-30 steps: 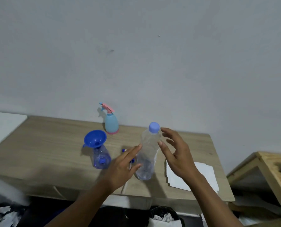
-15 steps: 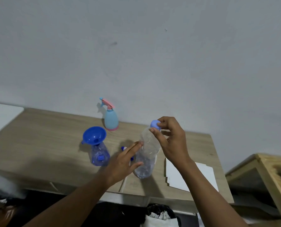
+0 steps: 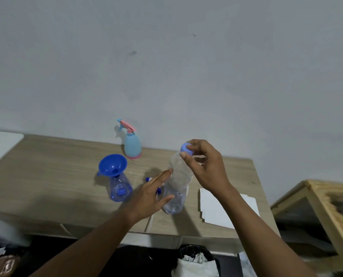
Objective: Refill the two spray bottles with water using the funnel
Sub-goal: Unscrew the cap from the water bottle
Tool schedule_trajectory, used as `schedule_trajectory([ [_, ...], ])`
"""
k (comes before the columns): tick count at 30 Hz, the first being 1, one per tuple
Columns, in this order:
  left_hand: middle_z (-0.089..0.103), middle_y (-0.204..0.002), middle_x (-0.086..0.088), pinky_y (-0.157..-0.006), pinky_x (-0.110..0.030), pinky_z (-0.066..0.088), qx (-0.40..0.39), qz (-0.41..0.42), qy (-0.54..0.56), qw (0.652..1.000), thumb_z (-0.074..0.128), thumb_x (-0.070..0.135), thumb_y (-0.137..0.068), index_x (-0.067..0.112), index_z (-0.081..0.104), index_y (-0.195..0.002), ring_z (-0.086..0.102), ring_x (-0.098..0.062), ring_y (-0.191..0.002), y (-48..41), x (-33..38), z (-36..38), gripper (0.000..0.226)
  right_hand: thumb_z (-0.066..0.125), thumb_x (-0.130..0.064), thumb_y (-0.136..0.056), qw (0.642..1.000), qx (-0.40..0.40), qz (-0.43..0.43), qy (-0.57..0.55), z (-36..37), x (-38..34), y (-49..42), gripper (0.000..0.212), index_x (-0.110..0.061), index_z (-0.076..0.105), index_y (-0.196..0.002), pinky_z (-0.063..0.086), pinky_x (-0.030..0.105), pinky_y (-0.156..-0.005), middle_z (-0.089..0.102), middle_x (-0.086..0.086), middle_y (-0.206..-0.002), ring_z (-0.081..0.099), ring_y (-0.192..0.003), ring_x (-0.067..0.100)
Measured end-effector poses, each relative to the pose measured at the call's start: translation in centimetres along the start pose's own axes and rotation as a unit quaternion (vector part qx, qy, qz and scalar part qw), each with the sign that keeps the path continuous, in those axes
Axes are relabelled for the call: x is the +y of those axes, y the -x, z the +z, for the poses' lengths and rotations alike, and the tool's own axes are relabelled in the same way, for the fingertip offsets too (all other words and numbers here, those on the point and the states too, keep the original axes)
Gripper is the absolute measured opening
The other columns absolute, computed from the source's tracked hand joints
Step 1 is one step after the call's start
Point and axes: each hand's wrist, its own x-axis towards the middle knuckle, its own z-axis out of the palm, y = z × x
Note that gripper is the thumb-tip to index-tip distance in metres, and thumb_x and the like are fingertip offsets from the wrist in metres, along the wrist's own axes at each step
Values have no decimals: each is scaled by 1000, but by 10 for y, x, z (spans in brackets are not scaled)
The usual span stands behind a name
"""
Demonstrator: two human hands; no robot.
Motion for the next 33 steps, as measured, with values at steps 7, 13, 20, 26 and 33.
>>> schedule_trajectory([
  [7,56,-139,15,-79,-11,52,48,-59,0,997,63,61,-85,62,18,-142,61,2,-105,5,9,14,72,73,-20,-91,999,25,-28,22,8,-2,-3,11,-15,64,-96,54,23,-71,66,-25,-99,68,-88,5],
  [13,46,-149,14,-89,-23,55,41,-40,18,998,66,51,-88,71,10,-137,58,-4,-117,3,9,8,77,61,-25,-97,999,-21,7,32,4,-7,0,10,-28,62,-107,57,38,-83,64,-26,-116,66,-95,7],
  [20,49,-147,14,-92,-41,58,42,-48,3,998,62,60,-86,76,7,-132,60,-8,-118,3,7,8,74,75,-26,-90,998,26,-20,46,8,-9,-6,15,-17,63,-91,55,24,-69,67,-11,-95,64,-84,4],
  [26,51,-145,11,-90,-42,59,38,-44,34,998,66,54,-86,72,9,-139,61,-10,-114,1,8,9,80,62,-24,-98,998,-35,4,50,0,-11,-3,11,-22,61,-108,59,33,-81,63,-30,-113,66,-92,2],
  [33,50,-145,11,-91,-44,58,38,-48,40,997,60,65,-82,74,8,-137,61,-8,-114,2,7,10,76,72,-32,-91,998,31,-24,50,9,-12,-4,19,-22,57,-84,55,26,-68,59,-12,-95,68,-90,9],
])
